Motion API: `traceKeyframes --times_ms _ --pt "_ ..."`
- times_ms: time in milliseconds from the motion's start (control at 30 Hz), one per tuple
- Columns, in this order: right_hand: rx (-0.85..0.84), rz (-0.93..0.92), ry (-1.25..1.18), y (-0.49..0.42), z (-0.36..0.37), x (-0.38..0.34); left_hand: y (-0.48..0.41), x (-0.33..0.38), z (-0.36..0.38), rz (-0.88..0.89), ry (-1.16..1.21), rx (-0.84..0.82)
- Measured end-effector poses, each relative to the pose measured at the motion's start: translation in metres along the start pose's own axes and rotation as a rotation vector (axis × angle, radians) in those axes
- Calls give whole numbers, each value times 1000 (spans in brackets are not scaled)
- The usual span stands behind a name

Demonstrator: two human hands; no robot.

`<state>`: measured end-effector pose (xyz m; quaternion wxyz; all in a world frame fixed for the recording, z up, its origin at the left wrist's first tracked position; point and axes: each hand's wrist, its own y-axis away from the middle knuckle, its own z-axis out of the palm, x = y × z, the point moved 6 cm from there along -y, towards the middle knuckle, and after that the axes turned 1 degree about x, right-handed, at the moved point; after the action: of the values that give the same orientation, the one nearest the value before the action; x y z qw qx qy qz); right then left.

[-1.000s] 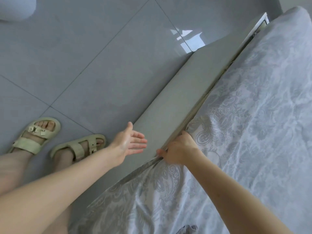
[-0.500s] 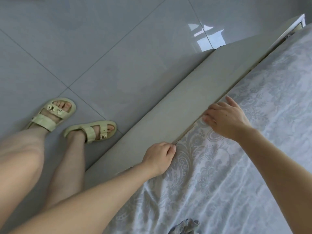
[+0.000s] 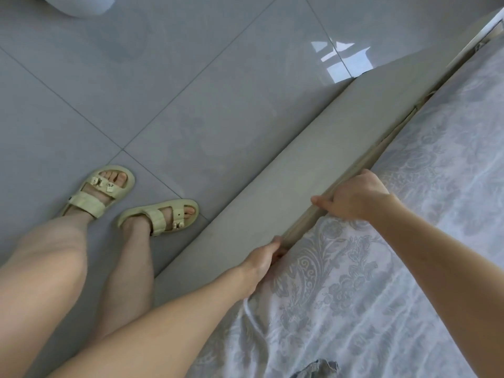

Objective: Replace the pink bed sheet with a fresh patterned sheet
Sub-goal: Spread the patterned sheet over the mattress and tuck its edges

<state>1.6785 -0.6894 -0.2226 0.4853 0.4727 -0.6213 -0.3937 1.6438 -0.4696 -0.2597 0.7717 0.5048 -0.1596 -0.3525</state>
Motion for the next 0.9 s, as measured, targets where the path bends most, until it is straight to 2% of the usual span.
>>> traceKeyframes --times_ms 67,167,267,333,433,567,733,900 --pt "137 -8 -74 -1 2 0 0 3 -12 74 -70 54" --pt "471 22 -326 18 -1 -1 18 16 -32 218 -144 128" --pt "782 53 -536 64 -3 -22 30 27 -59 272 -209 189" --pt "875 31 -594 92 -2 -52 36 32 -70 307 -242 196" --pt "820 -22 -585 124 11 -122 47 25 -78 360 -351 191" --pt "596 -108 -486 141 41 -231 70 -1 -93 395 -421 169" --pt "285 -39 -266 123 45 -277 88 -25 -128 390 -451 187" --pt "354 -99 -343 126 43 -295 107 -53 -161 354 -513 186"
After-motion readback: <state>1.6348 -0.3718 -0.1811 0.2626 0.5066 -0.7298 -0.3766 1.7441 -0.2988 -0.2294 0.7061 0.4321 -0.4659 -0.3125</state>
